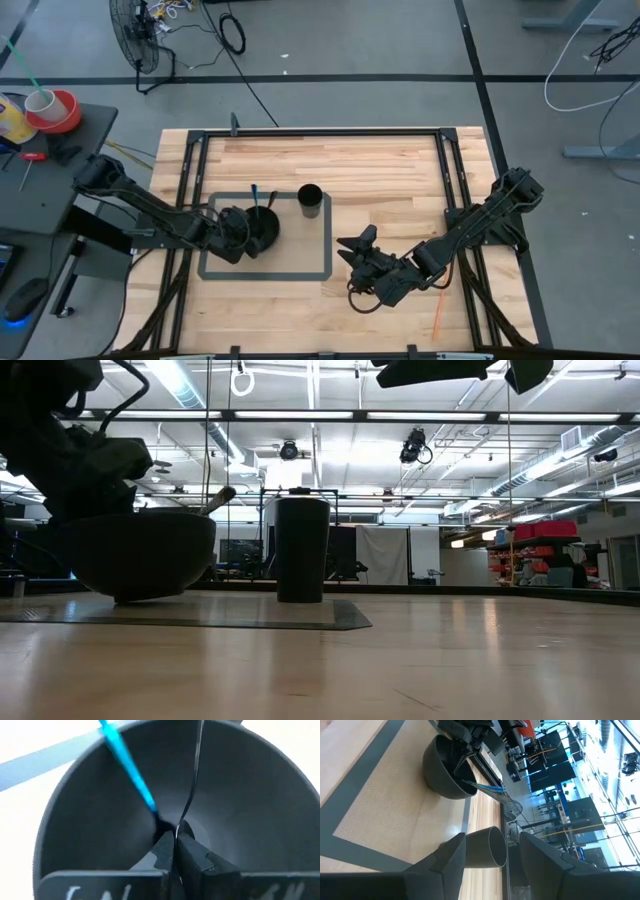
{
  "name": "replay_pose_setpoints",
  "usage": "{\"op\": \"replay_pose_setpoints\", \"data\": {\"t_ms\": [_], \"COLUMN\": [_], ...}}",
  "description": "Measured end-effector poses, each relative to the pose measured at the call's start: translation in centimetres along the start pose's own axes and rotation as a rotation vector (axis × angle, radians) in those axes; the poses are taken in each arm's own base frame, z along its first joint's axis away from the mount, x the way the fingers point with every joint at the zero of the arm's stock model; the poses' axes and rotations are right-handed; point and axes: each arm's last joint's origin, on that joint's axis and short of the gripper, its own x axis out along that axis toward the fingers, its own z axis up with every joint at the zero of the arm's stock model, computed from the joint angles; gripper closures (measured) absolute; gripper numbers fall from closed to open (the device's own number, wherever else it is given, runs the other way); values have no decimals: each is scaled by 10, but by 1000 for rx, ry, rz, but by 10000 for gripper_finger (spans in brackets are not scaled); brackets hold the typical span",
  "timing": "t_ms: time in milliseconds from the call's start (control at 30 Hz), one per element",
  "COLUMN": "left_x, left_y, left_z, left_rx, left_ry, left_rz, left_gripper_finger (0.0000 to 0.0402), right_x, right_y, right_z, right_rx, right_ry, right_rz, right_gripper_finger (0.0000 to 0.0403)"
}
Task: Pick & Place Utensil
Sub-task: Put the black spoon into the black bowl on the gray placemat, then put the orange straw into the black cup on the gray placemat
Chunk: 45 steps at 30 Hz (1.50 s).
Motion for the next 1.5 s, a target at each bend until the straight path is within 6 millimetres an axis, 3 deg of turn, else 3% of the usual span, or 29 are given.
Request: {"op": "replay_pose_setpoints", "data": {"t_ms": [667, 967, 1067, 1233, 1367, 1500], "left_x": [-7, -16, -29, -47, -53, -52], "left_y": [-20, -24, -35, -52, -62, -62], "left_z": [12, 20, 34, 55, 64, 65], "left_rx": [68, 95, 128, 265, 340, 341], "left_ry": [-32, -1, -41, -128, -226, -290], "left_rz": [-77, -130, -183, -246, -262, -230], "left_gripper_finger": [312, 312, 312, 312, 312, 312], "right_x": [0, -1, -8, -30, -43, -58], "right_y": [0, 3, 5, -9, 2, 31], "right_z": [0, -3, -11, -31, -45, -60], "right_rx": [4, 179, 243, 395, 306, 116], "right_ry": [0, 14, 51, 188, 332, 556], "right_rz": [0, 22, 118, 429, 761, 943], "right_gripper_finger": [213, 213, 213, 213, 213, 213]}}
